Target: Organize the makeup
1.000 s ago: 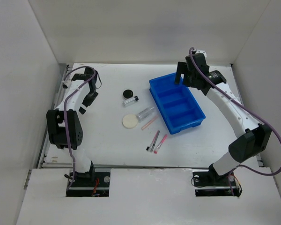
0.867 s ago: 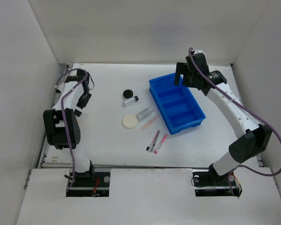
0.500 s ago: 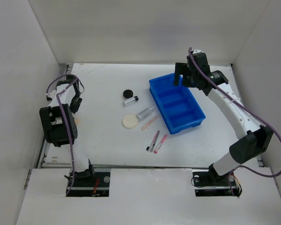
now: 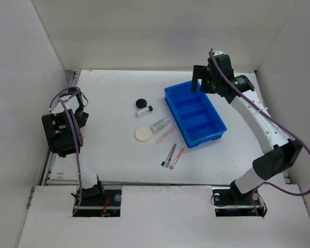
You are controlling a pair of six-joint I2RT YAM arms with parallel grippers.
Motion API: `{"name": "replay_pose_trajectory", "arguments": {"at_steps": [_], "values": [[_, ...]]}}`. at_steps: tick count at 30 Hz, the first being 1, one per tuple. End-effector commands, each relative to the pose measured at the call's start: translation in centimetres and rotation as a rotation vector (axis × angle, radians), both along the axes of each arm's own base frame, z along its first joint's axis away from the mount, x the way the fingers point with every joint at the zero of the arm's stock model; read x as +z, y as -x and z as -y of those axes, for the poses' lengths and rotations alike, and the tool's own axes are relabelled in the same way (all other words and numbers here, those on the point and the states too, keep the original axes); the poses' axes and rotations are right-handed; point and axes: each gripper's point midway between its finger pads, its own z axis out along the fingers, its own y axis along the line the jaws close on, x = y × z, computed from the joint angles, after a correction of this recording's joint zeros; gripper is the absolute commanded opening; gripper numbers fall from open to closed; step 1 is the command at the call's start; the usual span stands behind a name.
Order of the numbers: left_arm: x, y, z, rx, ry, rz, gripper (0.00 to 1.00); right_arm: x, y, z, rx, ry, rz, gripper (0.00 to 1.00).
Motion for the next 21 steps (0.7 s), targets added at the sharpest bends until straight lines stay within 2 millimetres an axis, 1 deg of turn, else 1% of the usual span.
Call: {"name": "replay_pose_trajectory", "arguments": {"at_steps": [1, 3, 4, 5, 9, 10, 11, 12, 13, 14, 15, 16, 17, 18, 19, 20, 21], "values": [[0.2, -1.1, 0.3, -0.024, 0.029, 0.021, 0.96, 1.1, -0.2, -0.3, -0.002, -0.028, 0.017, 1.00], [0.1, -1.2, 0.5, -0.025, 0.038, 0.024, 0.96, 1.1, -0.2, -0.1, -0.011, -0.023, 0.020, 1.00], [-0.2, -1.4, 0.6, -0.026, 0.048, 0.028, 0.94, 0.9, -0.1, 0.0, -0.011, -0.019, 0.011, 1.00], [-0.2, -1.3, 0.3, -0.017, 0.048, 0.028, 0.86, 0.9, -0.1, 0.1, -0.018, -0.014, 0.014, 1.00], [-0.2, -1.3, 0.3, -0.025, 0.048, 0.024, 0.63, 1.0, -0.2, 0.5, -0.033, -0.004, 0.018, 1.00], [0.4, -1.0, 0.4, -0.039, 0.047, 0.022, 0.50, 1.0, -0.3, 0.7, -0.045, 0.004, 0.022, 1.00], [1.2, -1.4, 0.4, -0.061, 0.028, 0.036, 0.45, 0.8, -0.1, 0.8, -0.045, 0.008, 0.014, 1.00], [2.6, -1.8, 1.1, -0.100, 0.017, 0.067, 0.39, 0.9, -0.2, 1.0, -0.057, 0.017, 0.017, 1.00], [3.9, -2.9, 1.3, -0.135, 0.002, 0.108, 0.34, 0.9, -0.2, 1.0, -0.057, 0.017, 0.017, 1.00], [4.8, -3.4, 1.6, -0.197, -0.010, 0.120, 0.27, 0.9, -0.3, 1.3, -0.069, 0.025, 0.021, 1.00], [6.1, -4.0, 2.6, -0.246, -0.007, 0.151, 0.23, 0.9, -0.3, 1.5, -0.078, 0.031, 0.024, 1.00], [7.4, -5.1, 3.0, -0.281, -0.005, 0.195, 0.20, 0.9, -0.3, 1.5, -0.078, 0.031, 0.024, 1.00], [7.8, -5.7, 3.9, -0.318, 0.018, 0.211, 0.18, 0.5, -0.3, 1.7, -0.085, 0.041, 0.016, 1.00], [9.4, -6.7, 5.0, -0.387, 0.031, 0.252, 0.13, 0.9, -0.1, 1.7, -0.085, 0.037, 0.025, 1.00], [9.4, -6.8, 5.4, -0.412, 0.030, 0.245, 0.13, 0.8, 0.1, 1.8, -0.085, 0.038, 0.023, 1.00], [10.6, -7.8, 6.4, -0.452, 0.050, 0.285, 0.10, 0.8, 0.1, 2.0, -0.093, 0.043, 0.026, 1.00], [11.2, -8.3, 7.2, -0.488, 0.061, 0.304, 0.10, 0.8, 0.3, 2.3, -0.110, 0.043, 0.026, 1.00]]}}
